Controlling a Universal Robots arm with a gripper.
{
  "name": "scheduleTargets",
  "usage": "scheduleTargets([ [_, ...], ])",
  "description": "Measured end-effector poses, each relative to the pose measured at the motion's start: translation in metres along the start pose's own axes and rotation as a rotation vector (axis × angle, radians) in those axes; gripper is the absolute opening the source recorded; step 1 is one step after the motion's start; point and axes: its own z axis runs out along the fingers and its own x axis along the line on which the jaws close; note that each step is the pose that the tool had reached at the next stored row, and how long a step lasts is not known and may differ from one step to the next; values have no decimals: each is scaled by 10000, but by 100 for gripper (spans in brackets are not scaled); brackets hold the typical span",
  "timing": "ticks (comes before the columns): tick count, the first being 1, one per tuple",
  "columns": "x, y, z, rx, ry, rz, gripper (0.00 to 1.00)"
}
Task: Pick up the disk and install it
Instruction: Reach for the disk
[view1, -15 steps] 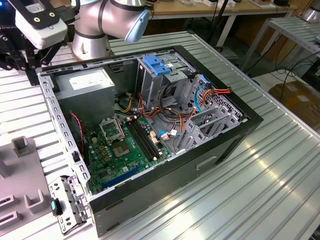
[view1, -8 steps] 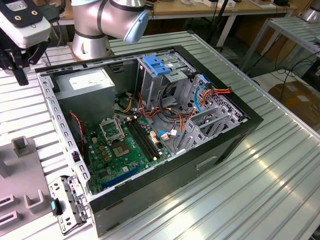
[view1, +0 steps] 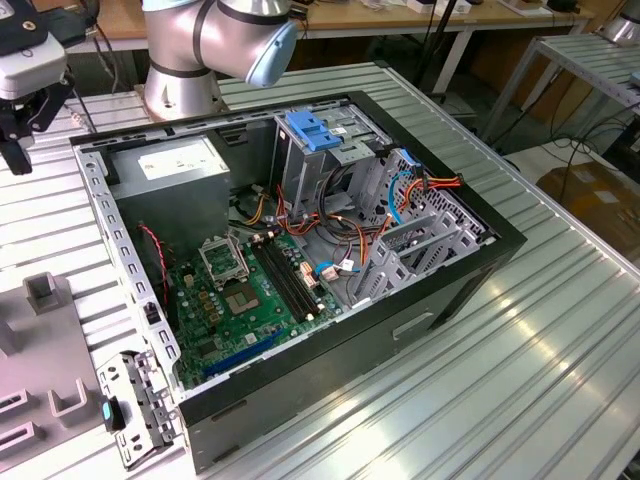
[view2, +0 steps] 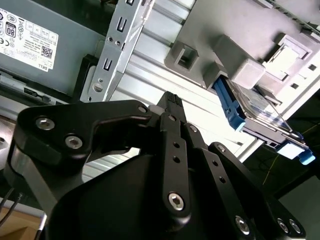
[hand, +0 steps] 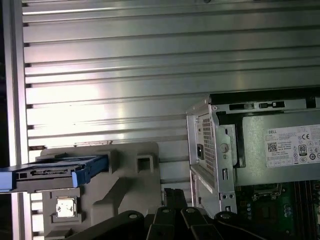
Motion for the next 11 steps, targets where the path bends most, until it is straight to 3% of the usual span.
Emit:
scheduleTargets([
  [2, 74, -1, -3, 1, 1, 2, 11],
  [11, 279, -11, -8, 2, 1, 1, 11],
])
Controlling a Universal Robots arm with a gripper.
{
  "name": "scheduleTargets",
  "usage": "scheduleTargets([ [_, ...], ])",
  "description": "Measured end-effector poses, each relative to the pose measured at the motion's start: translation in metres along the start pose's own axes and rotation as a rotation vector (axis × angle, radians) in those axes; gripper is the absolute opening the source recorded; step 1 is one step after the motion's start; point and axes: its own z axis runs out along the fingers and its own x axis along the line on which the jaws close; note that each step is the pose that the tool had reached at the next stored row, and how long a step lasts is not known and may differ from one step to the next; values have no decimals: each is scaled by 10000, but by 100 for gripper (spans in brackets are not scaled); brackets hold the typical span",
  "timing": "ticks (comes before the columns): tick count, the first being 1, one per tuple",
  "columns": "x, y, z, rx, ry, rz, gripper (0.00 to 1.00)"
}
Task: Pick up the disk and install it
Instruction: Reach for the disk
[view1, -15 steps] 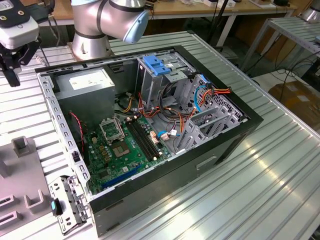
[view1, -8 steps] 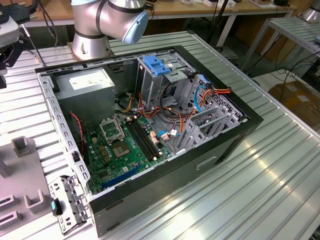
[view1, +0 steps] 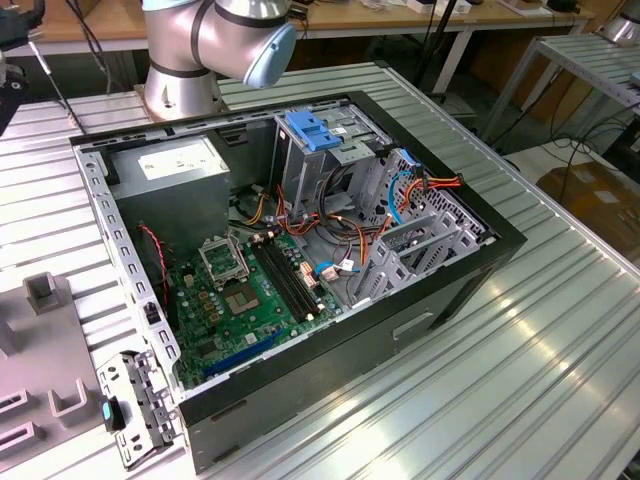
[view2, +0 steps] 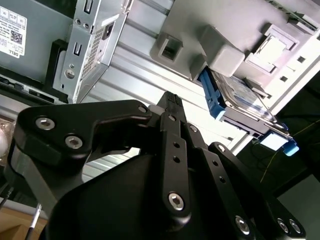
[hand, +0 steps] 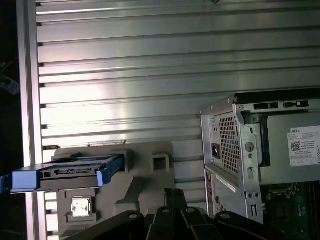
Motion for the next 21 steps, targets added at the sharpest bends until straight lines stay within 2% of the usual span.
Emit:
scheduleTargets([
  [3, 128, -8, -3, -1, -1, 0, 11],
  [11, 350, -22, -9, -1, -1, 0, 11],
  [16, 568, -37, -15, -1, -1, 0, 11],
  [21, 709, -47, -19, -1, -1, 0, 11],
])
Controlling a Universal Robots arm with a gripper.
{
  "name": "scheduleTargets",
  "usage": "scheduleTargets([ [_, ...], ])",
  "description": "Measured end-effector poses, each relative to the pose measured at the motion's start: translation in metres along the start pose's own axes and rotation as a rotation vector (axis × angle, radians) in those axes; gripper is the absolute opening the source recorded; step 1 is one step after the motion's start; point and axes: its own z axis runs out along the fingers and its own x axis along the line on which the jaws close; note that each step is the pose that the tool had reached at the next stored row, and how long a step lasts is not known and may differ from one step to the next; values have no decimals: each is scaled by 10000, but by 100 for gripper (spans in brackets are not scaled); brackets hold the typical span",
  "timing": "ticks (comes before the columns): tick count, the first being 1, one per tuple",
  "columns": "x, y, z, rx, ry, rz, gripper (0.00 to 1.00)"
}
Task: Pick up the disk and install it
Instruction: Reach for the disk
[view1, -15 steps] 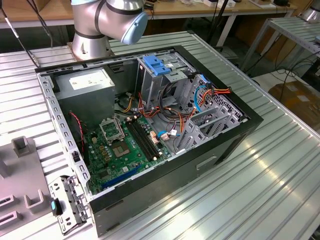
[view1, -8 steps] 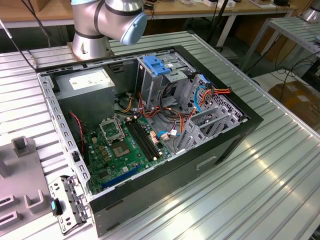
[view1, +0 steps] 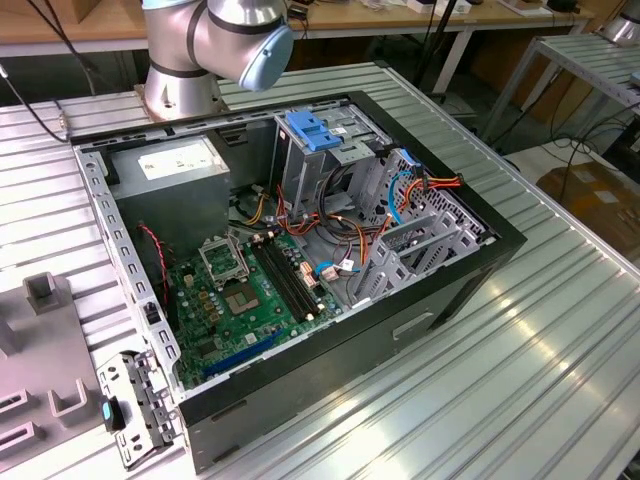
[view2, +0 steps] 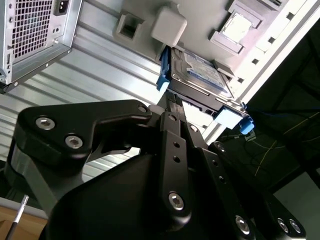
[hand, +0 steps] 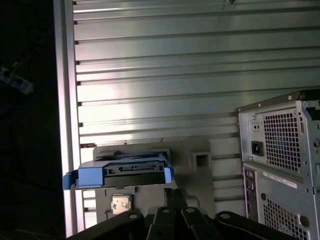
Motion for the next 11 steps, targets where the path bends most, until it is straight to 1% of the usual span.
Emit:
scheduleTargets([
  [1, 27, -2, -1, 0, 1, 0, 11],
  [2, 68, -5, -3, 2, 2, 0, 11],
  [8, 236, -18, -7, 0, 1, 2, 11],
  [10, 308, -23, -9, -1, 0, 8, 11],
  [11, 362, -27, -10, -2, 0, 9, 11],
])
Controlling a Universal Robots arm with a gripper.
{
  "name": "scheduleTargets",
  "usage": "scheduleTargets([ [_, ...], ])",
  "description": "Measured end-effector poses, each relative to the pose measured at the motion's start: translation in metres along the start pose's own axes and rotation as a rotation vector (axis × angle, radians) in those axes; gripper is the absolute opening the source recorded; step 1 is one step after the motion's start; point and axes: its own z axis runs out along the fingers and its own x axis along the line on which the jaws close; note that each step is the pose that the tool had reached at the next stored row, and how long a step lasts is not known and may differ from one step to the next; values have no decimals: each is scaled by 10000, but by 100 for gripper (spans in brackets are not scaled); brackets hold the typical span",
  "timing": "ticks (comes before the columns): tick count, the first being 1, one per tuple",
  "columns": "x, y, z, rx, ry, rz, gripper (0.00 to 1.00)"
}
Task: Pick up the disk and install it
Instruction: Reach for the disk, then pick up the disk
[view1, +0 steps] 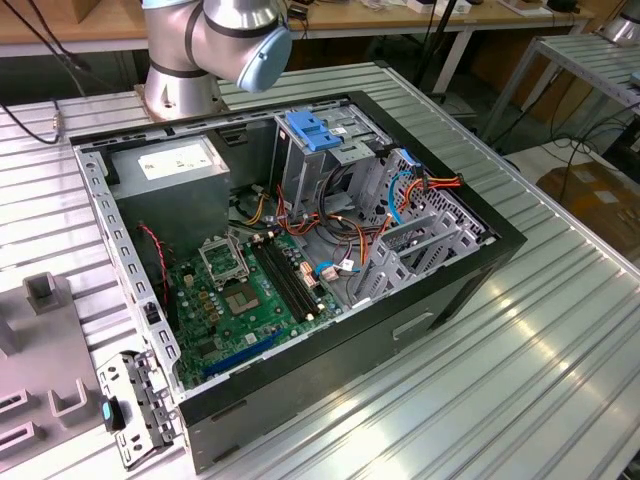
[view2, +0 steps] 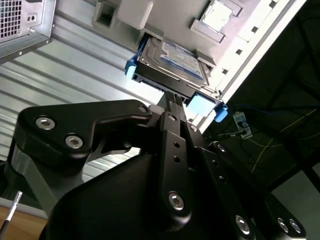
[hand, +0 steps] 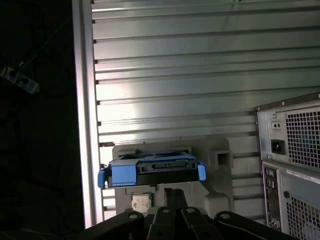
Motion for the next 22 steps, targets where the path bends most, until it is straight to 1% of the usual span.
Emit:
scheduleTargets([
  [1, 53, -4, -2, 0, 1, 0, 11],
  [3, 125, -9, -4, 1, 2, 0, 11],
  [4, 180, -12, -5, 0, 1, 2, 11],
  [8, 288, -6, -8, 1, 1, 6, 11],
  [9, 326, -6, -8, 0, 0, 7, 11],
  [10, 344, -6, -8, 0, 0, 8, 11],
  [15, 365, -7, -9, 1, 1, 7, 11],
  [22, 367, -7, -9, 1, 1, 8, 11],
])
